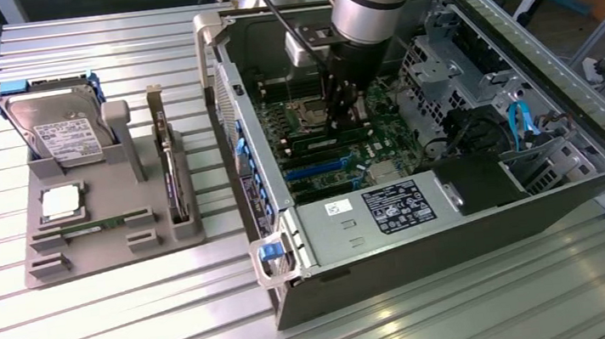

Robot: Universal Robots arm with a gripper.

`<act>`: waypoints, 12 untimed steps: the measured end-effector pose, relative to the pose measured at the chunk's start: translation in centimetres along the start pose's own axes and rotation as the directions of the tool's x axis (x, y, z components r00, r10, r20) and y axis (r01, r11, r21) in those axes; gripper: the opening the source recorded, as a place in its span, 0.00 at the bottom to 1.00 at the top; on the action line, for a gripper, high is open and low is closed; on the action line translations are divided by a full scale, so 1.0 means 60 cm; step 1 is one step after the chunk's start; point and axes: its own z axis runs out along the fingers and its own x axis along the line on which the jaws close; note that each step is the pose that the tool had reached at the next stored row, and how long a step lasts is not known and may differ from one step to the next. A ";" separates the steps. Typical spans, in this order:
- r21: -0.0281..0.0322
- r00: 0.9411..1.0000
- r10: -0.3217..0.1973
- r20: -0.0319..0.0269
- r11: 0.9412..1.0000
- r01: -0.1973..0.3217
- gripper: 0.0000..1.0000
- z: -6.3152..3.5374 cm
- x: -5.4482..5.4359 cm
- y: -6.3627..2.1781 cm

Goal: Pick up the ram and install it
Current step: 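Press down the ram until it locks into place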

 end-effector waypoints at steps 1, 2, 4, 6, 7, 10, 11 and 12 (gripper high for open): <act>-0.001 1.000 0.000 0.000 1.000 0.000 0.10 -0.003 0.000 0.000; -0.003 1.000 0.000 -0.001 1.000 0.000 0.10 -0.007 0.000 0.000; -0.006 1.000 0.000 -0.001 1.000 0.000 0.10 -0.014 0.000 0.000; -0.006 1.000 0.000 -0.001 1.000 0.000 0.10 -0.014 0.000 0.000; -0.006 1.000 0.000 -0.001 1.000 0.000 0.10 -0.014 0.000 0.000; -0.005 1.000 0.000 -0.001 1.000 0.000 0.10 -0.013 0.000 0.011; -0.005 1.000 0.000 -0.001 1.000 0.000 0.10 -0.012 0.000 0.019; -0.005 1.000 0.000 -0.001 1.000 0.000 0.10 -0.011 0.000 0.024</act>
